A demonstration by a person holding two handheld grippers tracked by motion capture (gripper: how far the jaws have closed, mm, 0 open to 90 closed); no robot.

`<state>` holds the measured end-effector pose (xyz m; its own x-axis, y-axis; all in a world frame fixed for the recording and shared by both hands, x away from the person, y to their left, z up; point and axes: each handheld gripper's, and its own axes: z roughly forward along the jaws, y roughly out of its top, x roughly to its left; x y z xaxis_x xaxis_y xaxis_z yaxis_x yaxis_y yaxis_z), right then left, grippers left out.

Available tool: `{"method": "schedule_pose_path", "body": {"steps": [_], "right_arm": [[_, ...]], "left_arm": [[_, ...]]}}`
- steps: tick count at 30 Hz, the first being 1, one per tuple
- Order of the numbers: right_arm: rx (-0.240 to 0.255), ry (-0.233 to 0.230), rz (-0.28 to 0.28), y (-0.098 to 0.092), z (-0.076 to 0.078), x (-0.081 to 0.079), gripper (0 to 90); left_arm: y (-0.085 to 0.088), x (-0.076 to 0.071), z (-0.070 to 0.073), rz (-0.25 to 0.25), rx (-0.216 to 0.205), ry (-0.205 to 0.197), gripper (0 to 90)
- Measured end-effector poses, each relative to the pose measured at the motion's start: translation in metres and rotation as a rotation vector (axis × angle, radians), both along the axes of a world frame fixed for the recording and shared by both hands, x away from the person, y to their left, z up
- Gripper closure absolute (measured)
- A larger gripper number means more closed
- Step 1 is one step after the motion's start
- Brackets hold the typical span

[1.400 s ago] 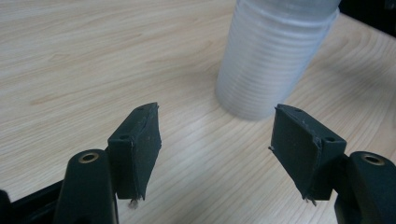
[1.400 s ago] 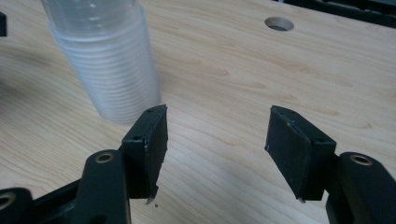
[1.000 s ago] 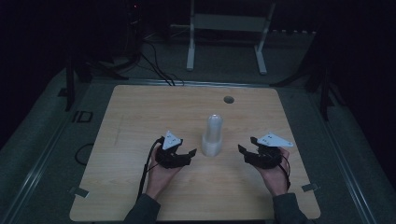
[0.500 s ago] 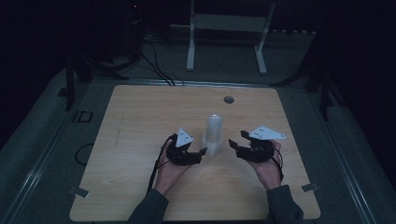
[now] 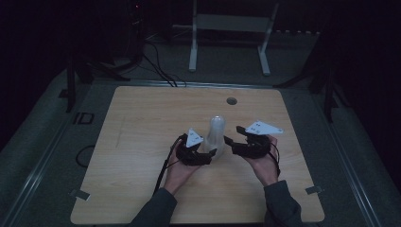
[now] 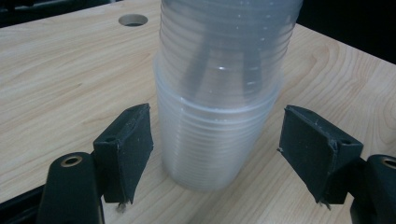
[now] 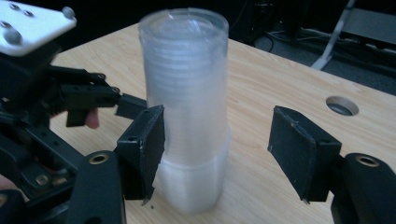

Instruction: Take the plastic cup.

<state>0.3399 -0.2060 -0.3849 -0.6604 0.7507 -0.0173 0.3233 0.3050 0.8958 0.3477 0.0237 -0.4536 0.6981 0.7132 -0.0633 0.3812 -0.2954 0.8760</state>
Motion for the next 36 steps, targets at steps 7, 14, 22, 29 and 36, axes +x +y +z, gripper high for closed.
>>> {"method": "schedule_pose_path", "body": {"steps": [7, 14, 22, 29, 36], "right_arm": [[0.013, -0.009, 0.037, 0.011, 0.008, 0.005, 36.0], [0.019, -0.011, 0.052, 0.02, 0.009, 0.011, 36.0], [0.012, -0.014, 0.064, 0.031, 0.01, 0.017, 34.7], [0.01, -0.004, 0.065, 0.036, 0.009, 0.024, 33.8], [0.008, 0.001, 0.069, 0.042, 0.009, 0.03, 34.5]], "left_arm": [[-0.003, 0.001, 0.0, -0.003, 0.0, -0.004, 25.4], [-0.004, 0.001, 0.0, 0.001, 0.004, -0.006, 25.5], [-0.005, 0.001, 0.0, 0.0, -0.003, -0.007, 25.5], [-0.007, 0.001, -0.001, 0.008, -0.009, -0.021, 25.4], [-0.009, 0.005, -0.003, 0.009, -0.005, -0.03, 23.8]]}}
